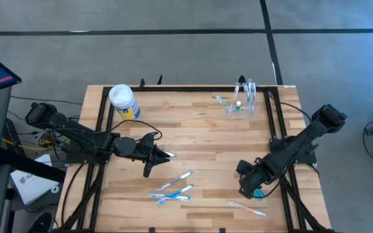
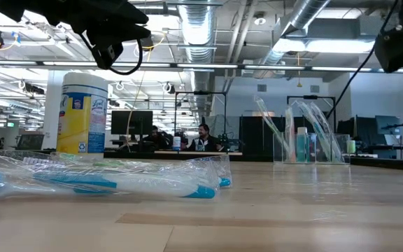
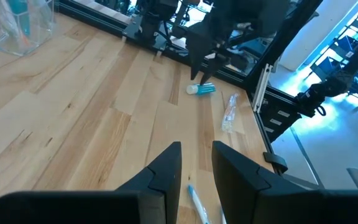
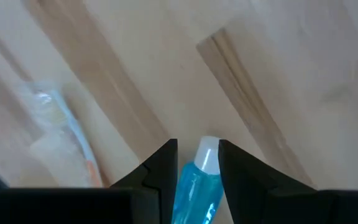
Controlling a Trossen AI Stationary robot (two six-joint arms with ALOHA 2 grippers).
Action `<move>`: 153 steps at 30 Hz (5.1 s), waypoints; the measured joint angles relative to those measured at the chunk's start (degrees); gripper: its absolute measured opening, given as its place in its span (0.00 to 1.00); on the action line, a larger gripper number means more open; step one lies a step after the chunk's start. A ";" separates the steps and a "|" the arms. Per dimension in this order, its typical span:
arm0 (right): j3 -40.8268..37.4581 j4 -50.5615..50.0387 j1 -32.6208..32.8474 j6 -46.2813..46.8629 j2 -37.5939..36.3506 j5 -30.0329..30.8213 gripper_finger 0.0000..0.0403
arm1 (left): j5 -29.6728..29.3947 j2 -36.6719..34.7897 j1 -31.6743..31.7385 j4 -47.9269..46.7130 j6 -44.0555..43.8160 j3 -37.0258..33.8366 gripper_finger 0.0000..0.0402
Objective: Pick & Place toothbrushing station
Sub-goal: Put the mouthwash bottle into the middle transparent organizer
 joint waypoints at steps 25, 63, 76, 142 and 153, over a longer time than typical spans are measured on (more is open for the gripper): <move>0.33 -1.98 4.40 8.61 4.41 -1.07 0.26 | 0.00 0.00 0.01 0.13 0.02 0.00 0.21; 0.31 -1.66 6.67 11.80 4.41 2.25 0.26 | 0.02 0.00 0.00 0.11 0.02 0.00 0.21; -3.68 3.72 6.67 12.66 4.41 1.09 0.26 | 0.02 0.00 0.00 0.09 0.02 0.00 0.21; 0.00 -8.48 6.72 10.08 -3.33 40.84 0.21 | 0.03 0.02 0.01 0.11 0.02 -0.24 0.21; 0.00 -12.09 2.38 9.66 -3.70 50.06 0.21 | 0.02 0.02 0.00 0.09 0.27 -0.24 0.21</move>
